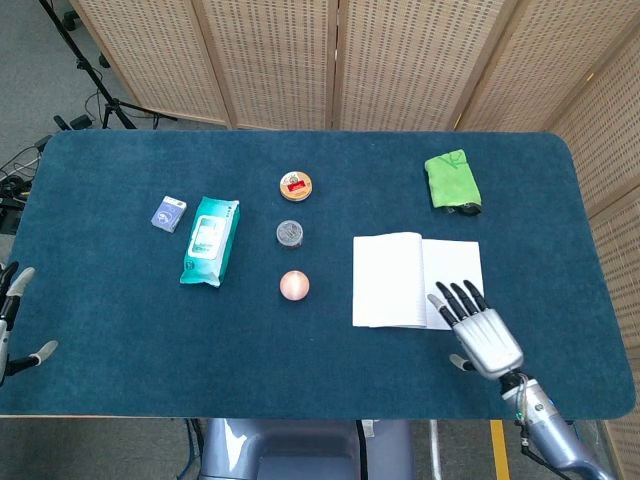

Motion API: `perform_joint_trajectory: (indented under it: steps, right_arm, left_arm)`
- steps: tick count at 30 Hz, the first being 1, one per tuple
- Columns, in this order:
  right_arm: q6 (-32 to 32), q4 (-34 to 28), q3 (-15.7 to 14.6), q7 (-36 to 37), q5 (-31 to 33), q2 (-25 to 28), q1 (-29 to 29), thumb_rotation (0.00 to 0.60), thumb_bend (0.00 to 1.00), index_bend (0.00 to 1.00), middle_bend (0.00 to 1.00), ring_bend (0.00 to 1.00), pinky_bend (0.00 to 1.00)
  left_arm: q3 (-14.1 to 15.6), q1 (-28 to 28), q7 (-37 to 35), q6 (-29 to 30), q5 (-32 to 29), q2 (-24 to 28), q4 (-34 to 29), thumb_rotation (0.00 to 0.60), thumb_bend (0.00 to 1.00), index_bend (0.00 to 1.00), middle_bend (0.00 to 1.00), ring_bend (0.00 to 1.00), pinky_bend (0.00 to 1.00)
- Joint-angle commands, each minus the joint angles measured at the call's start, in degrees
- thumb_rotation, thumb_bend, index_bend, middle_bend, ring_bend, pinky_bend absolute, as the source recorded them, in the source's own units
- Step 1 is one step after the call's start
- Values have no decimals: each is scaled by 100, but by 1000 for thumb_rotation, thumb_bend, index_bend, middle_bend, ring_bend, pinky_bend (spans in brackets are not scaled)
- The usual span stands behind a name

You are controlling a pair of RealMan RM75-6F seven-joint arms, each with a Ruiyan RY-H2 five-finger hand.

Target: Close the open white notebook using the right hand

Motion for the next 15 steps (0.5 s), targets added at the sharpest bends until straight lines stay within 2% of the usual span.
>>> perform_joint_trajectory:
  steps: [1, 4, 10, 15]
  right_arm:
    - [-324, -209, 171, -823, 303, -476, 343, 600, 171, 0, 0, 0, 0]
    - [-358, -189, 268, -1207, 463, -683, 447, 600, 227, 0, 0, 0, 0]
    - [-397, 134, 453, -1776, 842, -1160, 647, 600, 250, 0, 0, 0, 0]
    - [-459, 231, 526, -2060, 1209, -1340, 745, 600, 246, 0, 0, 0, 0]
  left_arm:
    - [-9, 13, -48, -3, -26, 17, 15, 600, 0, 0, 0, 0, 0]
    - [-12, 15, -86, -27, -48, 32, 18, 600, 0, 0, 0, 0, 0]
    - [-10, 48, -200, 2, -44, 77, 17, 600, 0, 0, 0, 0, 0]
    - [-17, 50, -257, -21, -61, 109, 8, 600, 0, 0, 0, 0, 0]
